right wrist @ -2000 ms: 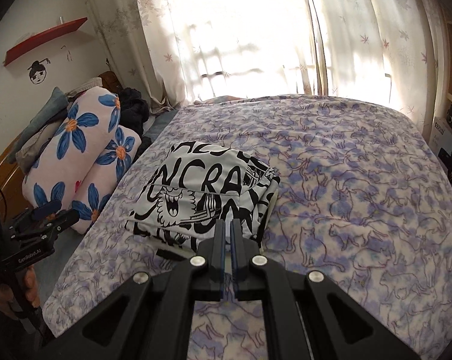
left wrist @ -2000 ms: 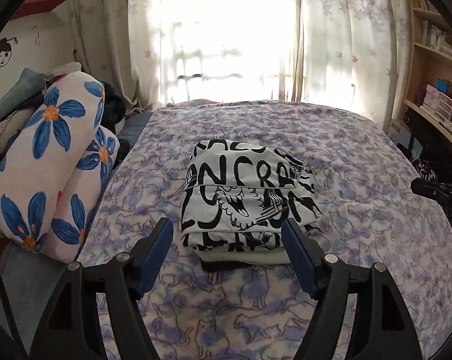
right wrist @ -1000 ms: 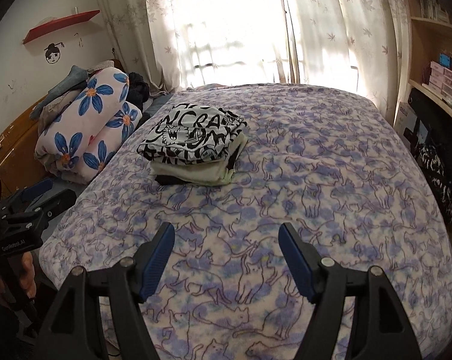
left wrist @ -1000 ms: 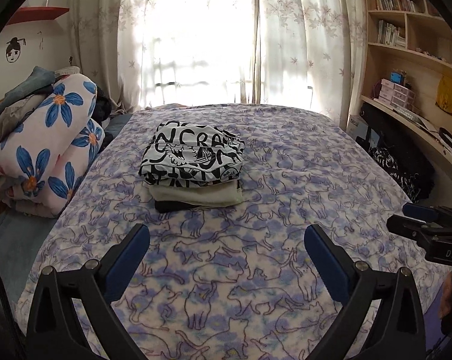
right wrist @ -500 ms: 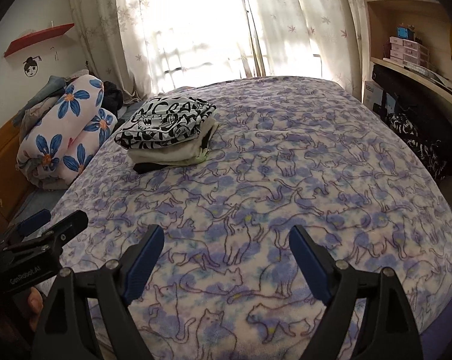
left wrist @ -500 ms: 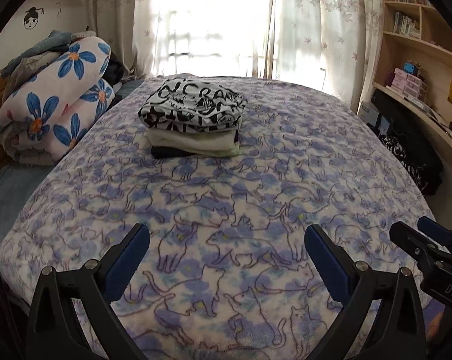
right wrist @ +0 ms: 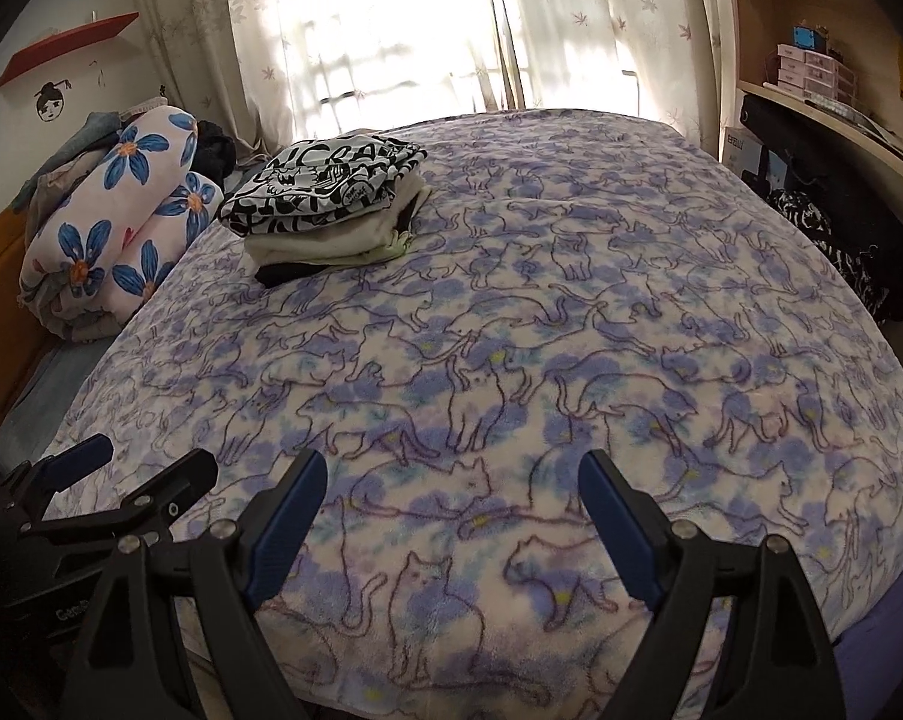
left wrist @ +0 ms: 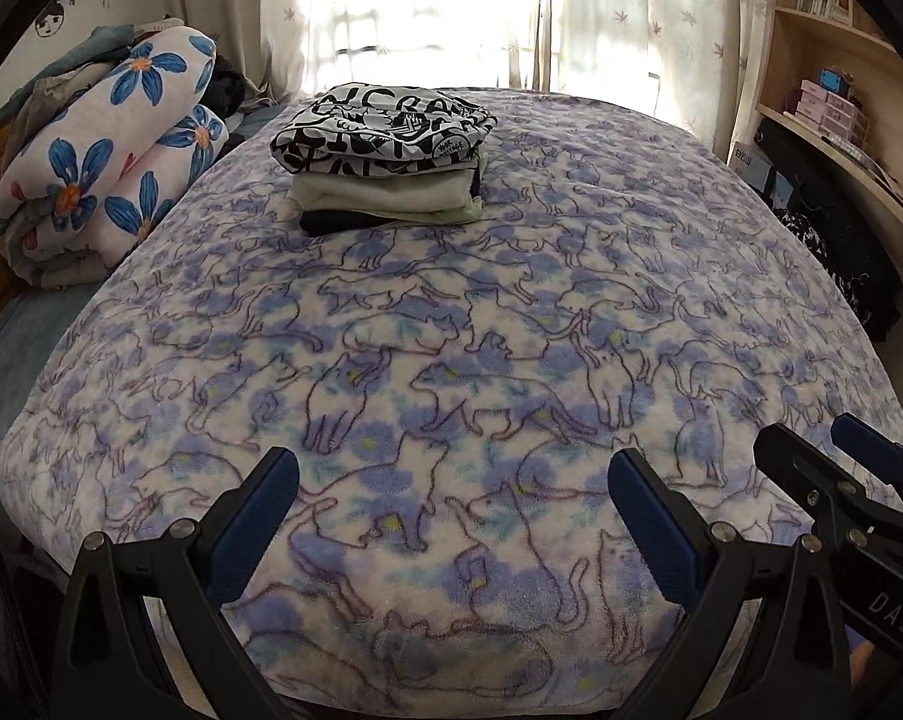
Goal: Fold large clothes
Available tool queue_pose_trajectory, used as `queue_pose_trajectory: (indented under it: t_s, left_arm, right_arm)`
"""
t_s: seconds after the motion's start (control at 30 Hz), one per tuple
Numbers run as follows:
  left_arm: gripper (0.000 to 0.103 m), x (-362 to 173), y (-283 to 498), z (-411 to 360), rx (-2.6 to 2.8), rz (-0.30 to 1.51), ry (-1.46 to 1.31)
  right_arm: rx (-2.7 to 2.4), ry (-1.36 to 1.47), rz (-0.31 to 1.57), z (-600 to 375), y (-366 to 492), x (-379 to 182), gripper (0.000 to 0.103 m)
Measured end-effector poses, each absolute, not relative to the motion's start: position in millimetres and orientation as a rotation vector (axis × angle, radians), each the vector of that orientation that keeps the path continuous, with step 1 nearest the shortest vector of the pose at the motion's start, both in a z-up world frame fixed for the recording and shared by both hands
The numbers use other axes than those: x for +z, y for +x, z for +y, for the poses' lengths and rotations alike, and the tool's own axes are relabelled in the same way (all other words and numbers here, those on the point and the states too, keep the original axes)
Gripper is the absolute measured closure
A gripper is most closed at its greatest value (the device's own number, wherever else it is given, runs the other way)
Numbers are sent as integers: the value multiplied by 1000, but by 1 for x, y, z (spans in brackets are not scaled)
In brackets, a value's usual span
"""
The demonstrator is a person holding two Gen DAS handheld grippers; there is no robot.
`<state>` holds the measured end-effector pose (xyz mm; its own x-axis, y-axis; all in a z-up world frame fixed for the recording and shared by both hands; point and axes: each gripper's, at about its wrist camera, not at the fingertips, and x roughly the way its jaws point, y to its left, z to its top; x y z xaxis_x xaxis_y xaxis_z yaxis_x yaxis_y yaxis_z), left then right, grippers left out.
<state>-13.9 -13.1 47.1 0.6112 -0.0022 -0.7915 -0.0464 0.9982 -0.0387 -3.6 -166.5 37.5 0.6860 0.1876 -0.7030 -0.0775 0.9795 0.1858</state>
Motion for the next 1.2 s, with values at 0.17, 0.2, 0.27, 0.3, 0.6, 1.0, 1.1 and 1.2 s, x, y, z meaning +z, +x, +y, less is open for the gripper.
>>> queue_pose_trajectory:
  t_s: [0.17, 0.2, 0.27, 0.3, 0.6, 1.0, 1.1, 1.2]
  left_arm:
    - [1, 45, -11, -10, 17, 934, -81]
    - [1, 44, -11, -10, 16, 937, -85]
    - [1, 42, -10, -9, 13, 944, -88]
    - [1, 42, -10, -8, 13, 948, -88]
    - [1, 38, -8, -5, 21, 955, -91]
    - [2, 37, -5, -8, 25, 947, -80]
    - [2, 37, -5, -10, 27, 945, -82]
    - [2, 36, -4, -9, 31, 946, -76]
  right_arm:
    - [156, 156, 816, -166, -3, 32, 17]
    - [156, 157, 817, -166, -3, 32, 17]
    - [158, 157, 821, -166, -2, 31, 17]
    - [159, 156, 822, -166, -2, 30, 17]
    - [166, 160, 830, -163, 1, 27, 17]
    - [153, 170, 829, -165, 2, 25, 17]
    - [147, 177, 827, -166, 2, 25, 17]
    - [137, 175, 828, -166, 2, 24, 17]
